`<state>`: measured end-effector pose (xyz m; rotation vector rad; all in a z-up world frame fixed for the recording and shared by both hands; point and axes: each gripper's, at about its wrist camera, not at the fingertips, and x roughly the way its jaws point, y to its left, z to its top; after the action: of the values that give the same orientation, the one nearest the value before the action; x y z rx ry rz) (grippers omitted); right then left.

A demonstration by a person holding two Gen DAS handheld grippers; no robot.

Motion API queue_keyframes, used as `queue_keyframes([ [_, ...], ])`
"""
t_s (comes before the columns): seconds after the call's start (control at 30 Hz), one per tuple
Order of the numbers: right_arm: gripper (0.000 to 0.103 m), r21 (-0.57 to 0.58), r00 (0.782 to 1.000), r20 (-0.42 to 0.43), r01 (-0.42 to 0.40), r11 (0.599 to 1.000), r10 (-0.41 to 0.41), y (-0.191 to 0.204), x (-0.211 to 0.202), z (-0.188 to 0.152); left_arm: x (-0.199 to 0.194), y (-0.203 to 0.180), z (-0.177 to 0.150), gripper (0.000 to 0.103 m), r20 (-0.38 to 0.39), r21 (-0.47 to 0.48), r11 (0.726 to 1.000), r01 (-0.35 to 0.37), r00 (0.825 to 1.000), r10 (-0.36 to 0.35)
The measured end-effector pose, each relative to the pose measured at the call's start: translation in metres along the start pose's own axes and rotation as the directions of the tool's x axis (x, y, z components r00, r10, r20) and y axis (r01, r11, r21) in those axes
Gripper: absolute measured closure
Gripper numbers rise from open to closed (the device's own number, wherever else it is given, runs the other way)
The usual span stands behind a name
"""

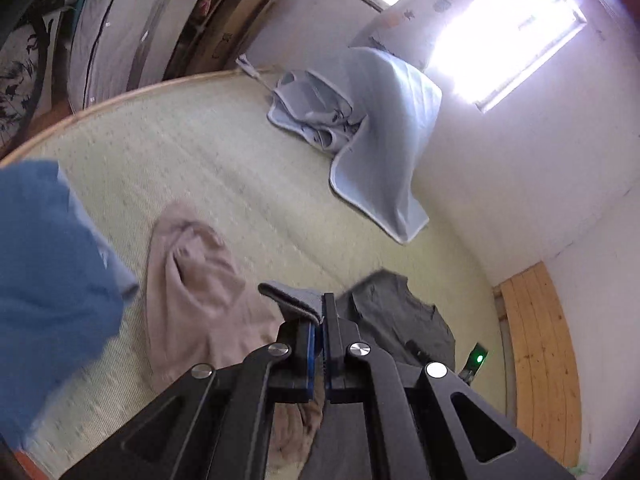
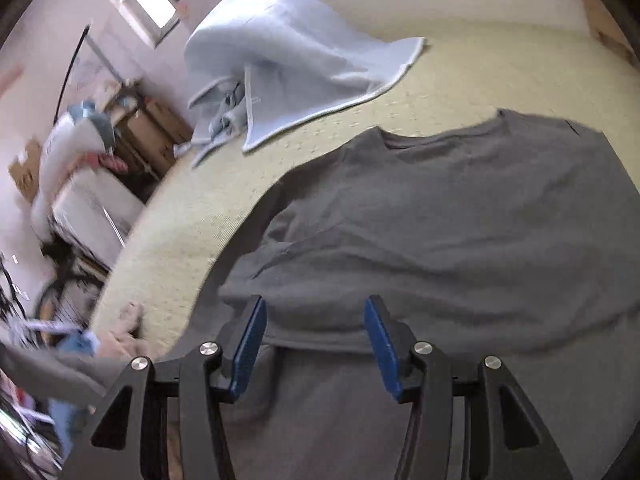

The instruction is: Fold clothes

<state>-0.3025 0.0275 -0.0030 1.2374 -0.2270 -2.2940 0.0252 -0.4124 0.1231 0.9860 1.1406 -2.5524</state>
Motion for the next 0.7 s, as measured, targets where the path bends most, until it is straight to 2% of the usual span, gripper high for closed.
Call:
queue_keyframes([
  [0.07, 0.048, -0.037, 0.999, 0.005, 0.041, 0.998, -0.04, 0.003, 0.009, 0.001, 0.003, 0.002, 0.015, 0.102, 0.023, -0.013, 1.0, -0.003, 1.0, 0.003],
  [0.37, 0.048, -0.043, 0.995, -0.065, 0.073, 0.996, -0.076, -0.012, 0.054, 0.003, 0.023, 0.018, 0.08, 0.102, 0.095, -0.042, 0.991, -0.126, 0.987, 0.129],
  [0.5, 0.05, -0.041, 0.996, -0.059, 0.071, 0.997, -0.073, -0.016, 0.058, 0.0, 0.034, 0.02, 0.107, 0.102, 0.112, -0.046, 0.986, -0.159, 0.98, 0.163],
  [0.7, 0.05, -0.093, 0.993, -0.063, 0.091, 0.992, -0.097, -0.011, 0.062, 0.002, 0.043, 0.004, 0.134, 0.102, 0.123, -0.025, 0.983, -0.184, 0.975, 0.185],
])
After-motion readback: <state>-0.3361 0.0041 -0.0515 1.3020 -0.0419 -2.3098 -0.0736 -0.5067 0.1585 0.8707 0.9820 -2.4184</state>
